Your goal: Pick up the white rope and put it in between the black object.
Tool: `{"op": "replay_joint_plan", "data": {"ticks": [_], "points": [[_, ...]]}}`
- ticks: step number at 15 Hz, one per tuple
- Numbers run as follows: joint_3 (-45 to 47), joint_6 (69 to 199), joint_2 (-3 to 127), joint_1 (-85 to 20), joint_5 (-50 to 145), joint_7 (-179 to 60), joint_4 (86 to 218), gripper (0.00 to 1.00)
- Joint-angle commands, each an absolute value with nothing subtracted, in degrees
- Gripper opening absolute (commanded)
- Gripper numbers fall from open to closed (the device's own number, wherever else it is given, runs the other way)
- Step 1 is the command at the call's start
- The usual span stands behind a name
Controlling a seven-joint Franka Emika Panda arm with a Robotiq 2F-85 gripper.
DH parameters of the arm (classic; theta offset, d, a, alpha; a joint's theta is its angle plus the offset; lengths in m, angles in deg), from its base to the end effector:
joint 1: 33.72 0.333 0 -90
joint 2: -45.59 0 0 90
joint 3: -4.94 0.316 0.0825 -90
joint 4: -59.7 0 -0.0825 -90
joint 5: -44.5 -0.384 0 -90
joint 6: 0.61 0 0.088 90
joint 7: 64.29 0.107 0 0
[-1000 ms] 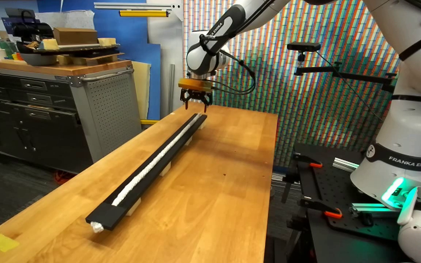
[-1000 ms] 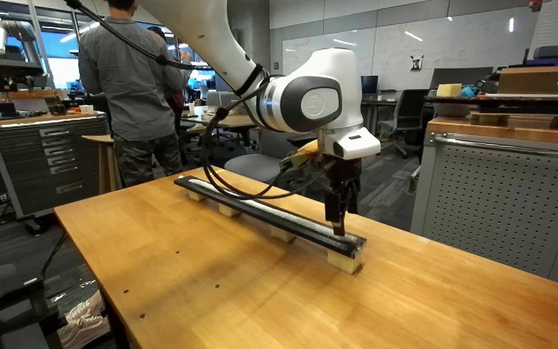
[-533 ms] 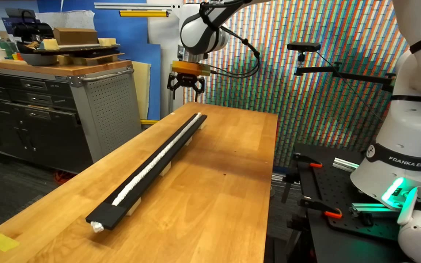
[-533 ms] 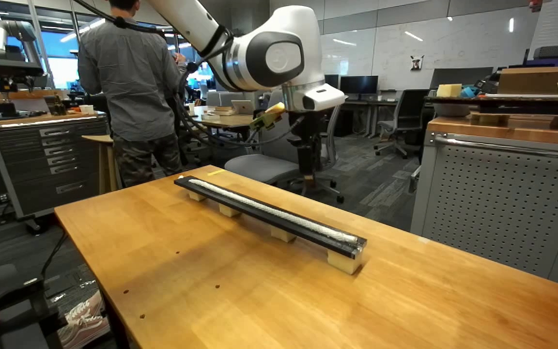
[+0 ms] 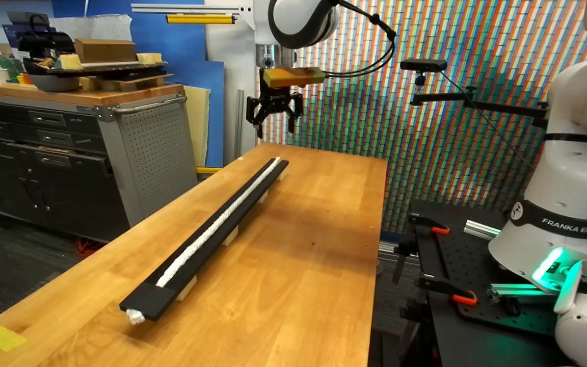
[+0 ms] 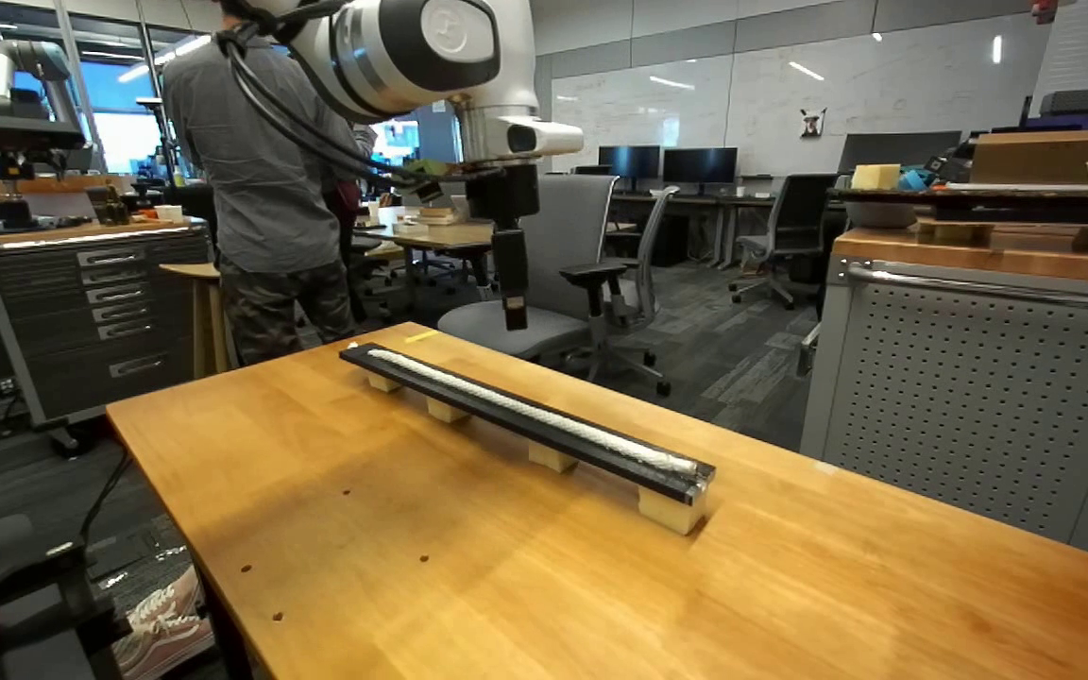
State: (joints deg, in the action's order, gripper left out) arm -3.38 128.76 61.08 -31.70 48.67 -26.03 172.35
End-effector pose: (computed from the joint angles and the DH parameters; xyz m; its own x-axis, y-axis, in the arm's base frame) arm 0.6037 -0.0652 0.3399 0.7469 -0.6606 0.0759 -0.6648 -0.7445 0.0622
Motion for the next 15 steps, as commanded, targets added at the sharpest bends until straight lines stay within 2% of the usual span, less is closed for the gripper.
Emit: {"op": "replay_joint_plan", "data": {"ticks": [1,13,14,15], "points": [[-1.6,126.0,52.9,-31.8,51.5,-33.8,180.5,1.0],[2.4,123.8,34.3,-32.9,53.6,-54.6,201.8,1.0],[2.6,123.8,39.7,-33.1,52.5,-52.0,197.1,1.0],[2.7,123.9,38.3,-33.1,52.5,-52.8,198.7,1.0]]}}
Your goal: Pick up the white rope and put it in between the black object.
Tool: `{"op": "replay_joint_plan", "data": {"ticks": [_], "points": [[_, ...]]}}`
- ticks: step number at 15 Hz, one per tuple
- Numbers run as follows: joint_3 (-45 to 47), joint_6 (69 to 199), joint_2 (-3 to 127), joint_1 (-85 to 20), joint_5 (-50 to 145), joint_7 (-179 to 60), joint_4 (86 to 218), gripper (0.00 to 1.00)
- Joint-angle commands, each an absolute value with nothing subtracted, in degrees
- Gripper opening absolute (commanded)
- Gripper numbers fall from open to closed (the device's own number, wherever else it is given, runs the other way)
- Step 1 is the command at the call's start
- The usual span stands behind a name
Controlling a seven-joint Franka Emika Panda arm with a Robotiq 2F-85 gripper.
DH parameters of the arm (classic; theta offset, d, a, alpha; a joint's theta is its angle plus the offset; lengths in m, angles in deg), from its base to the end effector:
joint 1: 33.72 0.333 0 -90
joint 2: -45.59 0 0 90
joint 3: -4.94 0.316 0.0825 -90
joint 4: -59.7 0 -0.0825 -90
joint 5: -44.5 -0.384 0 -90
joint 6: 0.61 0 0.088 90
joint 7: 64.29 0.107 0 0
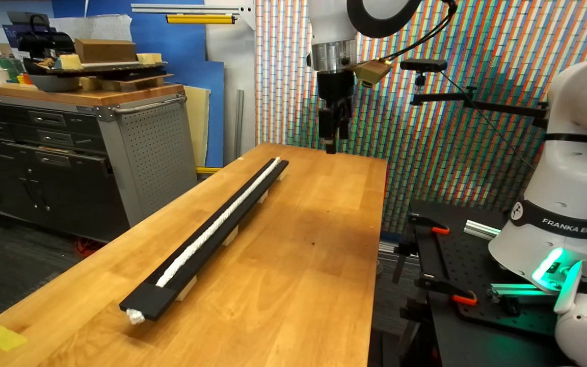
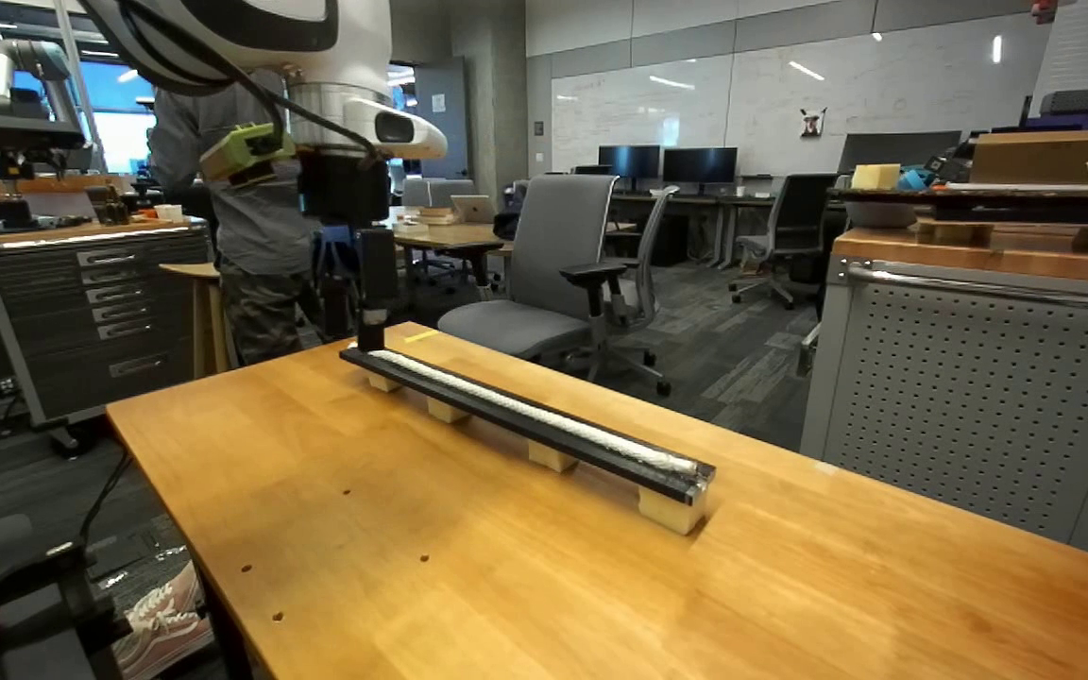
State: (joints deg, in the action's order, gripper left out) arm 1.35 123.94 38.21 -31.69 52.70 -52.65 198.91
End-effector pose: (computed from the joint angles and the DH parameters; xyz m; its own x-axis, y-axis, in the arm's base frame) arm 0.4561 -0.0177 0.3452 0.9834 -0.1459 -0.1081 -0.1325 -0.9836 0.1226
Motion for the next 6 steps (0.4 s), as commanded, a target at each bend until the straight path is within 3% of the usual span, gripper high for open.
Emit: {"op": "replay_joint_plan", "data": {"ticks": [1,6], "points": [[2.8,123.9,37.3,-33.1,52.5,-53.2,199.9,1.0],[2.9,123.9,36.0,-33.2,52.4,-53.9,201.1,1.0]]}}
